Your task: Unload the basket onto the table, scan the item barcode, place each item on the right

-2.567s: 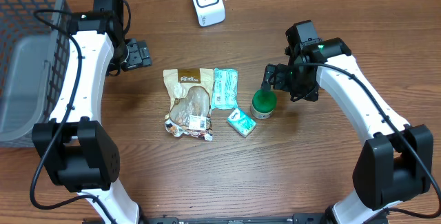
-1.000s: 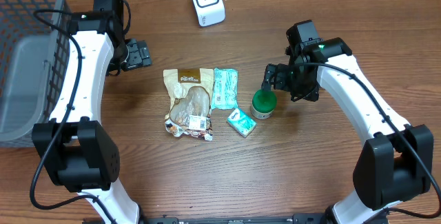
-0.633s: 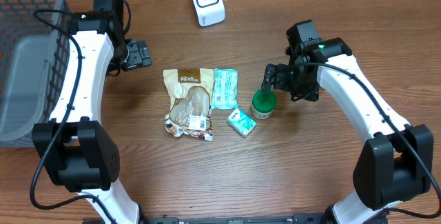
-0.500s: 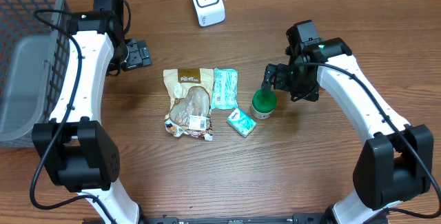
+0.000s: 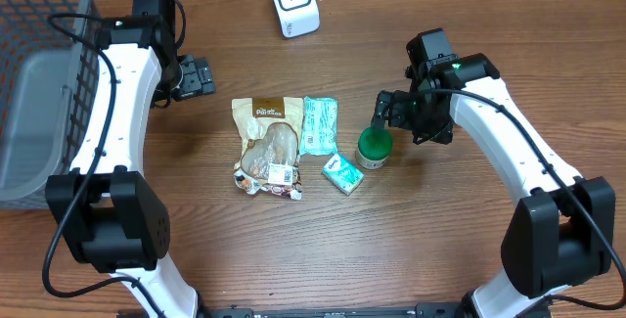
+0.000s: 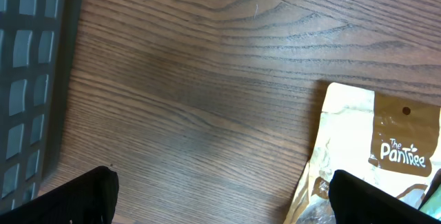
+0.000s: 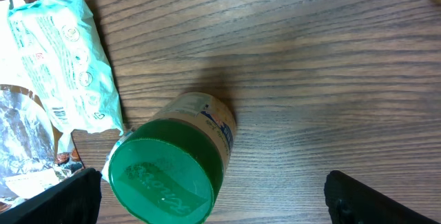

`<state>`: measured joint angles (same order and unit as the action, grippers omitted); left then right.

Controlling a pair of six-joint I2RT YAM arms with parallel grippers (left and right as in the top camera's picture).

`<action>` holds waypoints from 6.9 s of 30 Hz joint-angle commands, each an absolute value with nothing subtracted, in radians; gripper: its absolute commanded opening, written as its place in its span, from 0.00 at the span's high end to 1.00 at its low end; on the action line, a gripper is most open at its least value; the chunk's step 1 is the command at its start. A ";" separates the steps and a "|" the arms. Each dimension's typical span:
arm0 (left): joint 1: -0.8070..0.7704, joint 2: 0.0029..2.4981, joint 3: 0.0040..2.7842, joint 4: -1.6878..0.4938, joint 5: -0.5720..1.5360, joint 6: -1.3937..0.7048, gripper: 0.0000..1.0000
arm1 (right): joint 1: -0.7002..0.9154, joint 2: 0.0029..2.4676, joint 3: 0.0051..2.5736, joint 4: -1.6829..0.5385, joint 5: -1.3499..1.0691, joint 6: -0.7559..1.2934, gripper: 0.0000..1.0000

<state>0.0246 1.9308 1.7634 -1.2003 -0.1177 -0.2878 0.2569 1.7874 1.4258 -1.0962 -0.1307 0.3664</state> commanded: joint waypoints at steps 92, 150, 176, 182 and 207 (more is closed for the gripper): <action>0.019 1.916 1.779 -1.200 -0.130 -0.284 0.00 | 0.452 1.798 1.228 -0.877 0.085 0.729 0.00; 0.014 1.916 1.779 -1.200 -0.131 -0.284 0.01 | 0.415 1.798 1.180 -0.866 0.102 0.699 0.37; 0.012 1.916 1.779 -1.200 -0.130 -0.284 0.00 | 0.403 1.798 1.175 -0.841 0.104 0.654 0.18; 0.013 1.916 1.779 -1.200 -0.130 -0.284 0.00 | 0.403 1.798 1.142 -0.825 0.091 0.654 0.21; 0.012 1.916 1.779 -1.200 -0.130 -0.284 0.00 | 0.361 1.786 1.404 -1.085 0.036 0.620 0.53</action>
<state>0.0193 1.9308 1.7634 -1.2007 -0.1177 -0.2878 0.3950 1.8027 1.2755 -1.0222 0.0750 0.6296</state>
